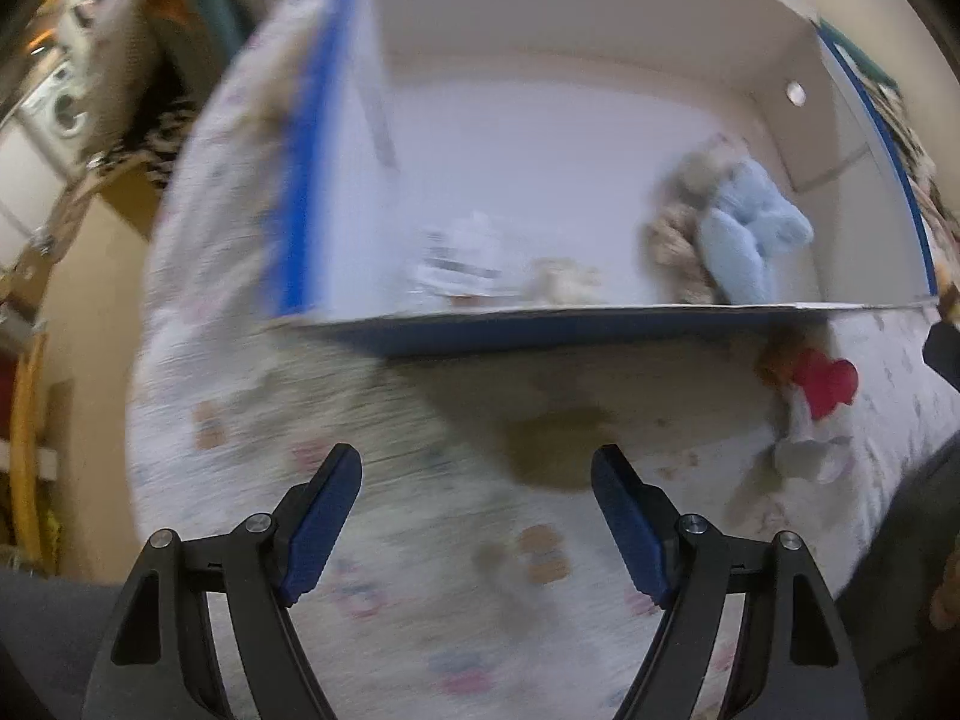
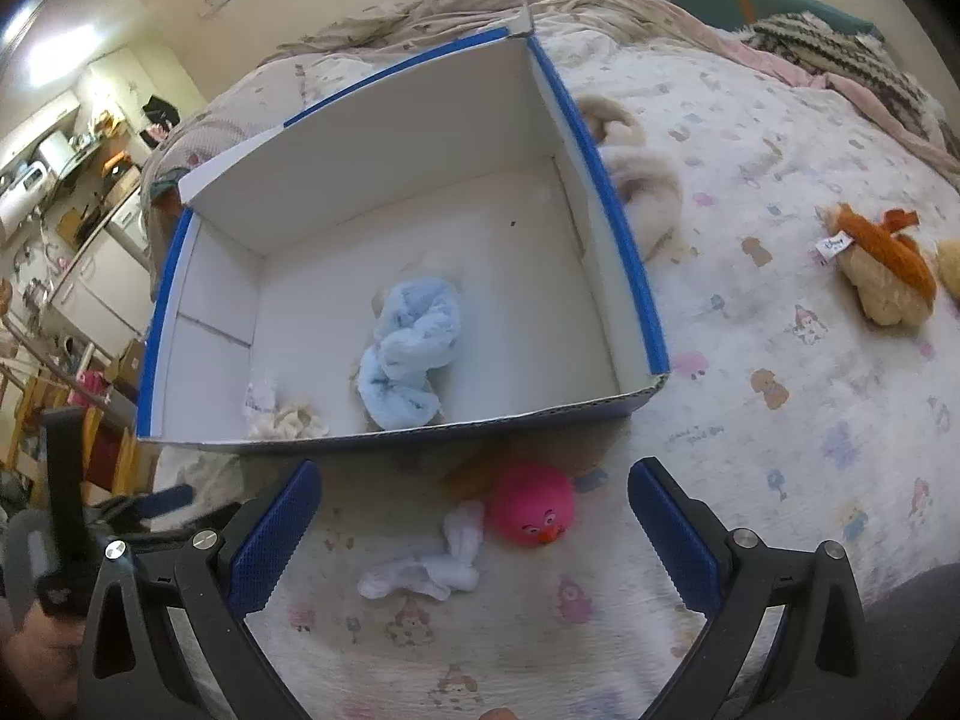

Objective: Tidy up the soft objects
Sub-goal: 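Grasp the white sock with the right gripper while the left gripper grasps the tan translucent block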

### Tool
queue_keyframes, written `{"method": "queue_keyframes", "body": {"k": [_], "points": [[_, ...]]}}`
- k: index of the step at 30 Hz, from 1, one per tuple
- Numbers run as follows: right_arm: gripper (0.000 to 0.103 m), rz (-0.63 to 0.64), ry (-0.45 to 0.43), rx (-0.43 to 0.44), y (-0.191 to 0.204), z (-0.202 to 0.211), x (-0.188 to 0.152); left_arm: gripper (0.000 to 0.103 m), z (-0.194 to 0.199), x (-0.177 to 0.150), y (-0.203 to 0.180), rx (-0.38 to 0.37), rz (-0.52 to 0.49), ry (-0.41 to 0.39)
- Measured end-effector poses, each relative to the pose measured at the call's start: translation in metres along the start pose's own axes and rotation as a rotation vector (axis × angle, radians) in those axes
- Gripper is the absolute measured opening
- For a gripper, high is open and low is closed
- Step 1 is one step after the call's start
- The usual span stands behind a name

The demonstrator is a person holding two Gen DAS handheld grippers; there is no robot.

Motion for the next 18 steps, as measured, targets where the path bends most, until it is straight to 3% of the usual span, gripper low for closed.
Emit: {"method": "queue_keyframes", "body": {"k": [3,4,5,7,9,11,12,14,18], "points": [[0.103,-0.038,0.016,0.017,-0.007,-0.002,0.000,0.077,-0.019,0.000,-0.014,-0.012,-0.035,0.030],[0.103,-0.048,0.020,0.021,-0.008,-0.002,0.000,0.071,-0.024,-0.001,-0.016,-0.016,-0.039,0.042],[0.103,-0.058,0.022,0.026,-0.010,-0.003,0.000,0.059,-0.030,-0.002,-0.017,0.000,-0.044,0.050],[0.103,-0.067,0.023,0.029,-0.011,-0.003,0.000,0.051,-0.041,-0.006,-0.015,0.027,-0.053,0.071],[0.103,-0.064,0.027,0.025,-0.010,-0.004,0.001,0.043,-0.046,-0.009,-0.017,-0.007,-0.044,0.087],[0.103,-0.062,0.031,0.024,-0.010,-0.005,0.001,0.024,-0.044,-0.009,-0.019,-0.038,-0.047,0.081],[0.103,-0.066,0.033,0.030,-0.011,-0.005,0.001,0.021,-0.044,-0.009,-0.021,-0.055,-0.051,0.085],[0.103,-0.082,0.043,0.064,-0.011,-0.003,0.001,0.008,-0.041,-0.009,-0.020,-0.032,-0.070,0.074],[0.103,-0.134,0.098,0.156,-0.012,-0.004,-0.002,0.005,-0.035,-0.010,-0.014,-0.024,-0.048,0.066]]}}
Point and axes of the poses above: each gripper's, at about its wrist camera, not at the fingertips, and z roughly against the way its jaws point, y to its left, x to its top, the point moved 8 cm from there along -z, roughly the way its jaws point, and after that the axes turned 14 degrees about -x, right-handed, at the moved point
